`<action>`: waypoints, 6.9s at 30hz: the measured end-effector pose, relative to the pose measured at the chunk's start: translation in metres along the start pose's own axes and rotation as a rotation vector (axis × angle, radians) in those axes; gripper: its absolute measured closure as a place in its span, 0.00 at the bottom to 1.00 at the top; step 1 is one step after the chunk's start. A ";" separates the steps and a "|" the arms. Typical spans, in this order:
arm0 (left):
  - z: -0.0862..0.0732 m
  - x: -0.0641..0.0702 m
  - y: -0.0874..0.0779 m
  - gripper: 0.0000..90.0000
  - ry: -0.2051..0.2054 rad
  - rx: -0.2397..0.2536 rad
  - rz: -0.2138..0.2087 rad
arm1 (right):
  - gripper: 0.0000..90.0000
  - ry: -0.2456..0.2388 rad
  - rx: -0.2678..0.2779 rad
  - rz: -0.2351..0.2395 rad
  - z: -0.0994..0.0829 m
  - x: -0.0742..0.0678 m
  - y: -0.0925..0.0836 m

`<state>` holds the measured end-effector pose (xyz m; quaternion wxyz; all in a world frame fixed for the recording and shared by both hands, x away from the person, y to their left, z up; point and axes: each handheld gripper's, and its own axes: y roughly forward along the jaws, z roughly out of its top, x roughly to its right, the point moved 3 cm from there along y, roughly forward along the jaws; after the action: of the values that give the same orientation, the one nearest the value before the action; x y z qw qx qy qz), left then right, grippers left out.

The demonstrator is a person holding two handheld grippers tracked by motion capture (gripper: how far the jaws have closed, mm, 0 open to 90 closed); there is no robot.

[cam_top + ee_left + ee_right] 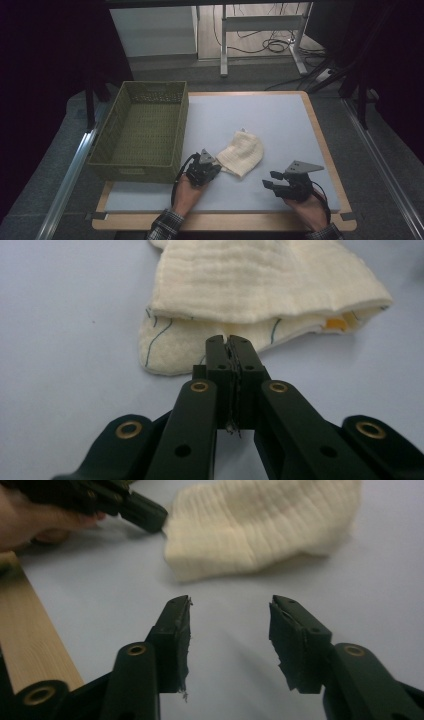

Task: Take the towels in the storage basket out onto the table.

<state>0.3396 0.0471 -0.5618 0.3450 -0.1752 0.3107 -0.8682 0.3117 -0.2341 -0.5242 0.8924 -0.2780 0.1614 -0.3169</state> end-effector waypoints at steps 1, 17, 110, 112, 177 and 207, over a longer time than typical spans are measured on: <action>-0.001 0.001 -0.001 0.98 0.005 0.001 -0.004 | 0.61 -0.008 -0.001 0.012 0.005 -0.002 0.003; -0.003 -0.001 -0.001 0.97 -0.002 0.005 -0.017 | 0.65 -0.136 -0.036 0.097 0.063 -0.027 0.078; 0.048 0.000 -0.002 0.49 0.050 0.043 0.032 | 0.62 0.129 0.011 -0.293 0.025 0.101 -0.043; 0.051 -0.003 0.001 0.49 0.045 0.040 0.038 | 0.61 0.112 0.009 -0.249 0.032 0.092 -0.031; 0.106 -0.038 0.074 0.73 0.005 -0.028 -0.084 | 0.97 0.077 0.060 -0.391 0.075 0.137 -0.038; 0.112 -0.045 0.035 0.51 -0.001 0.008 0.141 | 0.69 0.173 0.067 -0.355 0.062 0.152 -0.023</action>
<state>0.4462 0.0121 -0.5059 0.4060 -0.1522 0.3186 -0.8429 0.4433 -0.3239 -0.4784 0.8140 -0.2439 0.1750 -0.4972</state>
